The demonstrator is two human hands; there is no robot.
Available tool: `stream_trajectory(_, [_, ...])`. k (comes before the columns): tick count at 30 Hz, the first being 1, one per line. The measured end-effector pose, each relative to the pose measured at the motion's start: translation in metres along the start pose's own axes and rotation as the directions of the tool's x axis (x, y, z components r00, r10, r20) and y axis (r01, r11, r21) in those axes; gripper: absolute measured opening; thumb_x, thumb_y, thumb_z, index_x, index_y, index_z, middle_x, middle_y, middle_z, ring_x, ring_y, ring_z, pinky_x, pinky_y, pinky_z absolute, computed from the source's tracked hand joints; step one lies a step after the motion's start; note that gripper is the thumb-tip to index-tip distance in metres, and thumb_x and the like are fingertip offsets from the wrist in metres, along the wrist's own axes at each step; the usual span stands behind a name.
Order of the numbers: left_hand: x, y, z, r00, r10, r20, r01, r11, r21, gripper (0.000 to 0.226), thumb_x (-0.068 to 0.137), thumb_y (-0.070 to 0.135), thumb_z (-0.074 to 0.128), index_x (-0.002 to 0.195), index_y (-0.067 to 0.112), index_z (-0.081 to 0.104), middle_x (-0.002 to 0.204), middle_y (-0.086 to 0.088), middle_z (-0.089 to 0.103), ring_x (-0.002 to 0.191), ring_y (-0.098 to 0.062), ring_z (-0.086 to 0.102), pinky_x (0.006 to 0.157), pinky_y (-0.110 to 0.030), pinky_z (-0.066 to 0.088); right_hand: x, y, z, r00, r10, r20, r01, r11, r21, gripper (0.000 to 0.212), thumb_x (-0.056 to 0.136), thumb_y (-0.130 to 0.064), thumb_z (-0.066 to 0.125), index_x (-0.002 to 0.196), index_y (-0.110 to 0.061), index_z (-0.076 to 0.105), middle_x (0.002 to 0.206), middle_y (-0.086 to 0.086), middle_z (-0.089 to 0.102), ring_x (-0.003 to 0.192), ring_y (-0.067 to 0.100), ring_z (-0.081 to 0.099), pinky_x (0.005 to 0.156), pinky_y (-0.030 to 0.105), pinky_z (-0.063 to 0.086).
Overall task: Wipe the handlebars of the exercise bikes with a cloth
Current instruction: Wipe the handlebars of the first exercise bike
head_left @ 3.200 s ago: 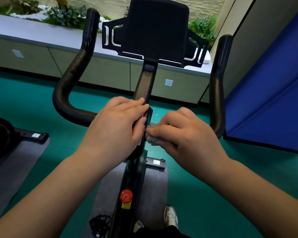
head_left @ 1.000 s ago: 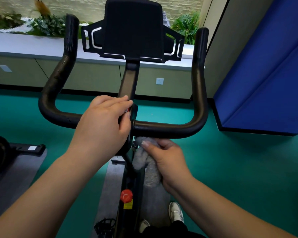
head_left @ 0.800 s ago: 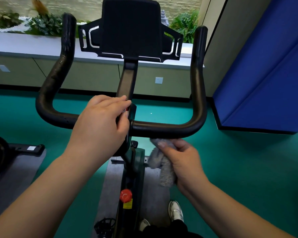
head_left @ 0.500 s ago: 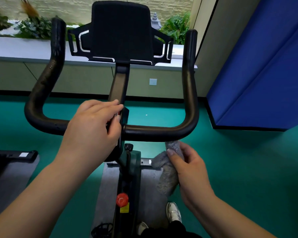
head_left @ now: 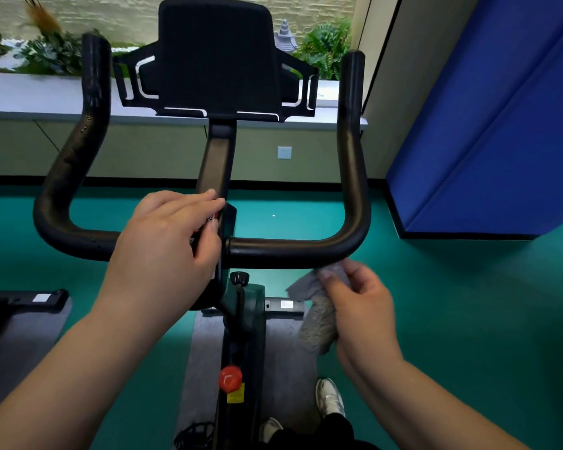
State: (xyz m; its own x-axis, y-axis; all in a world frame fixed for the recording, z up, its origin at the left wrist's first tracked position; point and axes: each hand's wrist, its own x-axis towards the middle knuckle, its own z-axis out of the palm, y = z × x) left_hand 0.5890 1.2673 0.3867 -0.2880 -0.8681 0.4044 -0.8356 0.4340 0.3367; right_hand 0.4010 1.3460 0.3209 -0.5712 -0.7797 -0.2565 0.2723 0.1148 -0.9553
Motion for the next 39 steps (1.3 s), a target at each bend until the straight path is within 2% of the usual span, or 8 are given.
stream_trajectory(8, [0.004, 0.008, 0.006, 0.999, -0.016, -0.03, 0.016, 1.0, -0.011, 0.038, 0.084, 0.021, 0.047, 0.113, 0.015, 0.071, 0.116, 0.003, 0.068, 0.107, -0.02, 0.051, 0.096, -0.028, 0.039, -0.006, 0.002, 0.003, 0.997, 0.042, 0.065, -0.043, 0.999, 0.003, 0.011, 0.083, -0.001, 0.068, 0.086, -0.01, 0.064, 0.076, 0.003, 0.071, 0.073, 0.018, 0.066, 0.067, 0.03, 0.053])
stream_trajectory(14, [0.004, 0.006, 0.007, 1.0, -0.014, -0.027, 0.014, 1.0, 0.001, 0.038, 0.084, 0.022, 0.047, 0.113, 0.015, 0.071, 0.115, 0.003, 0.068, 0.107, -0.019, 0.051, 0.096, -0.025, 0.036, 0.022, -0.018, -0.023, 0.998, -0.045, -0.035, 0.047, 0.997, 0.064, 0.015, 0.085, 0.001, 0.063, 0.098, -0.006, 0.066, 0.086, 0.005, 0.072, 0.078, 0.015, 0.066, 0.072, 0.027, 0.053])
stream_trajectory(20, [0.007, 0.014, 0.007, 1.0, -0.022, -0.008, 0.023, 0.999, 0.041, 0.04, 0.082, 0.026, 0.048, 0.112, 0.014, 0.071, 0.117, 0.002, 0.068, 0.107, -0.024, 0.052, 0.092, -0.042, 0.047, 0.01, -0.018, -0.018, 0.998, 0.003, 0.059, -0.006, 0.999, 0.049, 0.015, 0.084, 0.004, 0.063, 0.095, -0.005, 0.065, 0.076, 0.001, 0.072, 0.069, 0.013, 0.066, 0.062, 0.022, 0.053])
stream_trajectory(24, [0.008, 0.013, 0.009, 1.0, -0.006, 0.002, 0.006, 0.998, 0.067, 0.04, 0.081, 0.027, 0.049, 0.112, 0.014, 0.07, 0.118, 0.001, 0.068, 0.106, -0.027, 0.054, 0.088, -0.046, 0.049, 0.039, -0.035, -0.027, 0.999, -0.053, -0.014, 0.054, 0.997, 0.058, 0.018, 0.088, 0.005, 0.057, 0.096, -0.009, 0.066, 0.085, 0.004, 0.071, 0.075, 0.013, 0.066, 0.071, 0.027, 0.052])
stream_trajectory(28, [0.006, 0.014, 0.011, 1.0, -0.022, -0.012, 0.023, 0.997, 0.072, 0.04, 0.081, 0.027, 0.049, 0.113, 0.014, 0.07, 0.12, 0.001, 0.067, 0.108, -0.027, 0.053, 0.09, -0.047, 0.048, 0.028, -0.024, -0.026, 0.997, -0.02, 0.071, 0.018, 0.999, 0.028, 0.017, 0.089, 0.001, 0.057, 0.1, -0.008, 0.066, 0.091, 0.008, 0.072, 0.083, 0.019, 0.067, 0.077, 0.028, 0.055])
stream_trajectory(34, [0.007, 0.018, 0.013, 1.0, -0.03, -0.008, 0.031, 0.996, 0.079, 0.041, 0.08, 0.027, 0.049, 0.113, 0.014, 0.07, 0.12, 0.001, 0.067, 0.109, -0.027, 0.053, 0.089, -0.048, 0.049, 0.049, -0.045, -0.023, 0.997, 0.035, 0.065, -0.043, 0.99, 0.131, 0.021, 0.094, 0.001, 0.048, 0.102, -0.004, 0.067, 0.081, 0.008, 0.071, 0.069, 0.015, 0.066, 0.065, 0.026, 0.057])
stream_trajectory(37, [0.007, 0.019, 0.013, 0.999, -0.045, -0.017, 0.047, 0.996, 0.08, 0.04, 0.08, 0.027, 0.049, 0.112, 0.014, 0.07, 0.119, 0.002, 0.067, 0.109, -0.026, 0.053, 0.089, -0.048, 0.049, 0.069, -0.055, -0.019, 0.997, 0.044, 0.06, -0.054, 0.981, 0.187, 0.023, 0.095, 0.001, 0.048, 0.11, -0.002, 0.065, 0.092, 0.007, 0.07, 0.078, 0.014, 0.065, 0.081, 0.03, 0.056])
stream_trajectory(39, [0.007, 0.02, 0.014, 0.998, -0.058, -0.03, 0.06, 0.996, 0.069, 0.04, 0.079, 0.026, 0.05, 0.111, 0.014, 0.071, 0.118, 0.002, 0.067, 0.109, -0.026, 0.053, 0.09, -0.046, 0.049, 0.065, -0.05, -0.021, 0.997, 0.033, 0.073, -0.043, 0.988, 0.146, 0.022, 0.095, 0.001, 0.047, 0.108, -0.003, 0.065, 0.089, 0.005, 0.071, 0.079, 0.013, 0.066, 0.079, 0.024, 0.055])
